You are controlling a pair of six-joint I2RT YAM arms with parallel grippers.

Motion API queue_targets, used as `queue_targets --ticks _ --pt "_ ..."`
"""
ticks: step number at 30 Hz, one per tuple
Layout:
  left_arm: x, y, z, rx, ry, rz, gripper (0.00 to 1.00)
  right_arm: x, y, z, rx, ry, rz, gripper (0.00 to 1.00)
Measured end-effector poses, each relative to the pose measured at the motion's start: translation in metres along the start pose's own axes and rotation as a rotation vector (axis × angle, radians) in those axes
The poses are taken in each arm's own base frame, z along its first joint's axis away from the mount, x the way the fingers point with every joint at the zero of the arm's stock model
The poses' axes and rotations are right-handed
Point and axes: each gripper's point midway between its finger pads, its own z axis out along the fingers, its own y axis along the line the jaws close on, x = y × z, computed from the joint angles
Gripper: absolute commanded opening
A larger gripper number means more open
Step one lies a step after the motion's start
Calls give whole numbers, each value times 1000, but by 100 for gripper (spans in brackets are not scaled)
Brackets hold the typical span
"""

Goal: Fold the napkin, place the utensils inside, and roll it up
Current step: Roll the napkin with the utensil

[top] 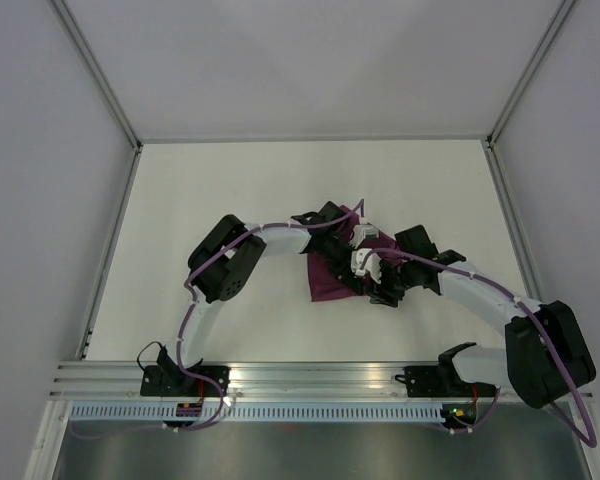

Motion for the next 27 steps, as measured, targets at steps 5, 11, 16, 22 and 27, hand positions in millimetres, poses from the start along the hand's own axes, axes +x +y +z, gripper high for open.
queue_targets --ticks 5,11,16,22,27 --pt "3 -2 1 21 16 -21 2 0 4 12 4 22 -53 57" --pt "5 -3 0 42 21 -36 2 4 1 27 24 56 -86 53" --pt "8 -3 -1 49 28 -51 2 7 1 34 30 73 -99 43" --pt "11 -5 -2 69 36 -74 9 7 -3 38 43 73 -98 19" --pt "11 -3 -5 68 34 -87 39 5 -3 41 20 77 -90 9"
